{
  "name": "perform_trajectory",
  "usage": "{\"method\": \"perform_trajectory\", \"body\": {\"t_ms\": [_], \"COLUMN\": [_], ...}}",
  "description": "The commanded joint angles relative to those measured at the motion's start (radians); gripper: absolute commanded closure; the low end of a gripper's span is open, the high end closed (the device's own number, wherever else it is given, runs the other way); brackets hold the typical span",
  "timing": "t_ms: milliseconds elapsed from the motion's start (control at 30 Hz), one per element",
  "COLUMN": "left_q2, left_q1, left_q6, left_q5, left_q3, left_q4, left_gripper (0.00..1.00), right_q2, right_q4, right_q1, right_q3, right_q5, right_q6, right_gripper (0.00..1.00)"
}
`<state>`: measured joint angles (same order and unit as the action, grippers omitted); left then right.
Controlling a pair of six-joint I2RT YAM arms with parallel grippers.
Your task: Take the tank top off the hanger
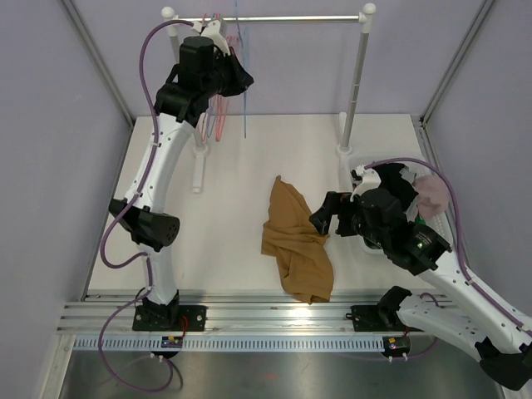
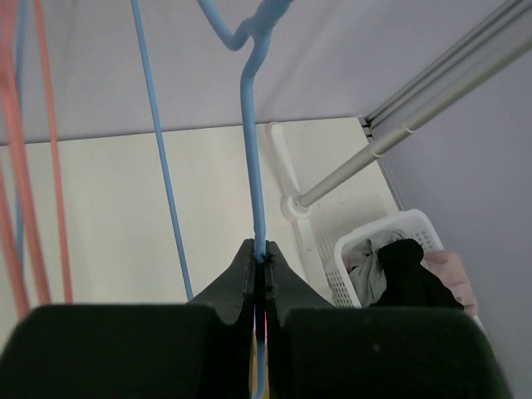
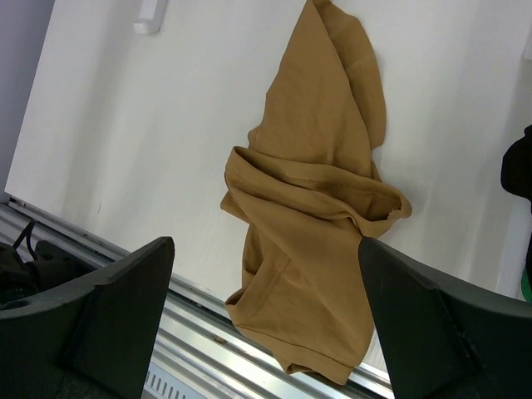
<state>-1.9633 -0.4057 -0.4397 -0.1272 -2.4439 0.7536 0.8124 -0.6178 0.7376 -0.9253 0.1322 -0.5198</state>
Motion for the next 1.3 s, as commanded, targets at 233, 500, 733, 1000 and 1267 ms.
{"method": "perform_trajectory", "body": {"t_ms": [233,500,733,1000,1267], "left_q2": [-0.108,-0.029,0.05,0.233,0.596], "left_q1": [0.096,0.1,0.1,0.1,0.099], "left_q6": [-0.06,-0.047,-0.051,-0.042,0.013], "left_q5": [-0.134,-0.083,-0.072,-0.098,-0.101], "left_q3": [-0.072,0.025,0.033,0.161,0.529], "left_q4": [-0.085,-0.053,-0.034,-0.052,-0.137], "left_gripper": [1.0,1.0,0.79,0.45,0.01], "right_q2": [0.008,0.039,0.064,0.145,0.396], "right_q4": [0.05,0.076,0.098,0.118,0.145], "right_q1": [0.003,0.003,0.003,0.002,0.008], "right_q3": [0.042,0.054,0.063,0.056,0.003], "right_q5": [-0.051,-0.046,-0.075,-0.092,-0.112], "right_q6": [0.006,0.023,0.017,0.072,0.121], "right_gripper": [0.0,0.01,0.0,0.0,0.0]}}
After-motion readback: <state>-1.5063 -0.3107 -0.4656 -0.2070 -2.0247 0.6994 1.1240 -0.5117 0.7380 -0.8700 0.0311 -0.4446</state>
